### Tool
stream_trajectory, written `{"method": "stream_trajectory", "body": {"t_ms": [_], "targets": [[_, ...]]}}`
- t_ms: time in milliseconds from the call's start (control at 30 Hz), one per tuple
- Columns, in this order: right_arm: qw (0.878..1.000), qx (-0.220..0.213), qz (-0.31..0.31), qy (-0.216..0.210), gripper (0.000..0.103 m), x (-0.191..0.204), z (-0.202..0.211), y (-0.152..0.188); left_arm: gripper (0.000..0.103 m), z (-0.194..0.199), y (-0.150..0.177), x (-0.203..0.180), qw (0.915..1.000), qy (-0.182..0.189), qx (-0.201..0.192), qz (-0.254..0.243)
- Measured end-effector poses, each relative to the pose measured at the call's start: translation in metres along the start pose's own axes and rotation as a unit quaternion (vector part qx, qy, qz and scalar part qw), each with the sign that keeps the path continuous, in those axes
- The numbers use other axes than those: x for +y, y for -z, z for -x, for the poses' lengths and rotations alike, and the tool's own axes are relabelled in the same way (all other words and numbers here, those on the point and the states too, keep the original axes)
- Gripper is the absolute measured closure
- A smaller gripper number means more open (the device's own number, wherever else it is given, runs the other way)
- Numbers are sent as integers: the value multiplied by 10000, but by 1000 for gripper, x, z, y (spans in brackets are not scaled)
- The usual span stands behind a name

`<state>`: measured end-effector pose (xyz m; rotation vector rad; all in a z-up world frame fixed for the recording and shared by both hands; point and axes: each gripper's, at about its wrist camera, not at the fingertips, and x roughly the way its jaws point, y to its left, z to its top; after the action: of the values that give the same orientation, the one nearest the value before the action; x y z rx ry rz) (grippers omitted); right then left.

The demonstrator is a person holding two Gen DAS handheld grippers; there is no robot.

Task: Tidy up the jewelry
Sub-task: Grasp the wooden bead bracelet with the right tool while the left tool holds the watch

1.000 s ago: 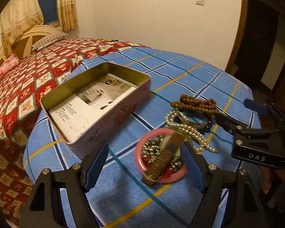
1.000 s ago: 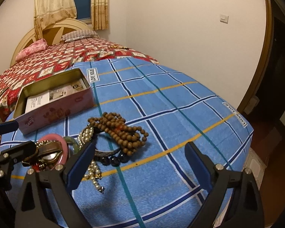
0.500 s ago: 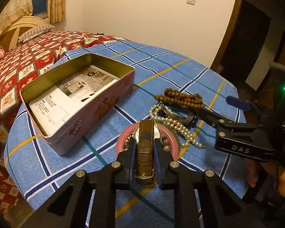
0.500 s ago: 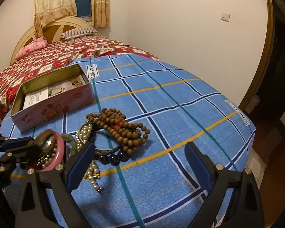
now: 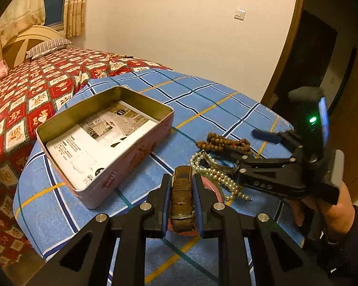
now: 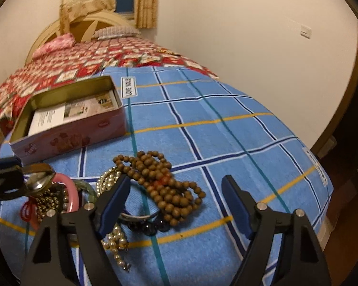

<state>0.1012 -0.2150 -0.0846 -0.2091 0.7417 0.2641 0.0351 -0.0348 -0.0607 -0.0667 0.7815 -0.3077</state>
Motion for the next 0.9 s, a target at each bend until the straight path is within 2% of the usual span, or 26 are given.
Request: {"method": "stream_trajectory", "body": {"t_ms": [67,100,167,200,300,433,567,700,900], "targets": [[9996,217,135,-91,44,3,-8,0,86,1,-2,2,10000,-29,-32,0],[9993,303,178,-115,46,3,-10,0,86,2,-2,3,10000,-52,-48,-4],[9985,446,283,-152,58,5,-14,4,86,4,-3,6,9999,-70,-82,16],[9981,501,266,-227,74,4,-15,4,86,5,-4,7,9999,-104,-109,24],[9983,420,133,-393,77,1,-8,8,86,9,-7,11,9997,-181,-185,33],[9991,139,53,-397,78,0,10,7,86,13,-12,19,9993,-238,-265,98],[9991,-128,0,-400,78,1,22,-3,86,16,-16,25,9988,-326,-333,138],[9990,-181,111,-396,78,7,19,-18,86,20,-22,33,9981,-396,-417,202],[9988,-175,170,-429,78,13,13,-27,86,24,-22,31,9985,-127,-486,207]]}}
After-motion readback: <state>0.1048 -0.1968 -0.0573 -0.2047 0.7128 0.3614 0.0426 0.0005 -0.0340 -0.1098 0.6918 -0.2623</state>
